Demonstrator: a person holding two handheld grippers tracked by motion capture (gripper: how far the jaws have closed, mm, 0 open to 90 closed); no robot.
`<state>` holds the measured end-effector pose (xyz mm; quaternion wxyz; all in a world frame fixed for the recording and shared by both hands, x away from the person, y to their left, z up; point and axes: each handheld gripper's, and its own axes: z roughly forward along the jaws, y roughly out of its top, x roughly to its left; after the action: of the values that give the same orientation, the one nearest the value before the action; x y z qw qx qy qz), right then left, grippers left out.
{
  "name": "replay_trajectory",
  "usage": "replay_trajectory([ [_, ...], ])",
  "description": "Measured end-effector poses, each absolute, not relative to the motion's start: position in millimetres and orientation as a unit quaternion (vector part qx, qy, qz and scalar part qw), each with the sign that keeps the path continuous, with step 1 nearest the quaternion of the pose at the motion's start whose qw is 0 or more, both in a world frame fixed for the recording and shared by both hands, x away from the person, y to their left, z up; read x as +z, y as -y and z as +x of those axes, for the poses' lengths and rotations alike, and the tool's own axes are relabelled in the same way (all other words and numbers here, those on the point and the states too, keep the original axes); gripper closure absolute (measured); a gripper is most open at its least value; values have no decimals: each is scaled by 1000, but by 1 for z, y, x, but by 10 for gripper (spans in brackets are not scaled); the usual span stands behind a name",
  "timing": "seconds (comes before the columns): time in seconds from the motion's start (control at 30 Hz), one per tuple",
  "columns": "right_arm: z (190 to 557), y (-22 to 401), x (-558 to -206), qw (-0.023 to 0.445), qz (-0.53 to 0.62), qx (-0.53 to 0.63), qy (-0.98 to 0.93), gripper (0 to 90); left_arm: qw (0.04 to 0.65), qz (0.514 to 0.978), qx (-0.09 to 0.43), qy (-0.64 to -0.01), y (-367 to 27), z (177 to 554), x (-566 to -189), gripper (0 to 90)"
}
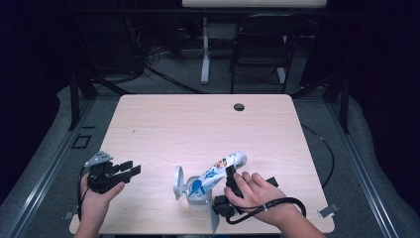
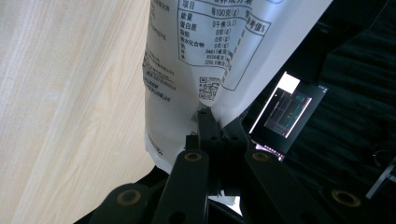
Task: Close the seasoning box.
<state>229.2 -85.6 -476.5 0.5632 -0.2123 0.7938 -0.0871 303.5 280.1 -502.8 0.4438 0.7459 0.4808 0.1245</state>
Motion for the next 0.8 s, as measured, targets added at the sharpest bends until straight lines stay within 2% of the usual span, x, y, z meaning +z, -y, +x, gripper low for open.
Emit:
replay_trajectory([
  [0.8, 228, 84, -470, 558, -212, -84, -798, 900, 444, 744, 124, -483, -281, 304, -504, 554],
])
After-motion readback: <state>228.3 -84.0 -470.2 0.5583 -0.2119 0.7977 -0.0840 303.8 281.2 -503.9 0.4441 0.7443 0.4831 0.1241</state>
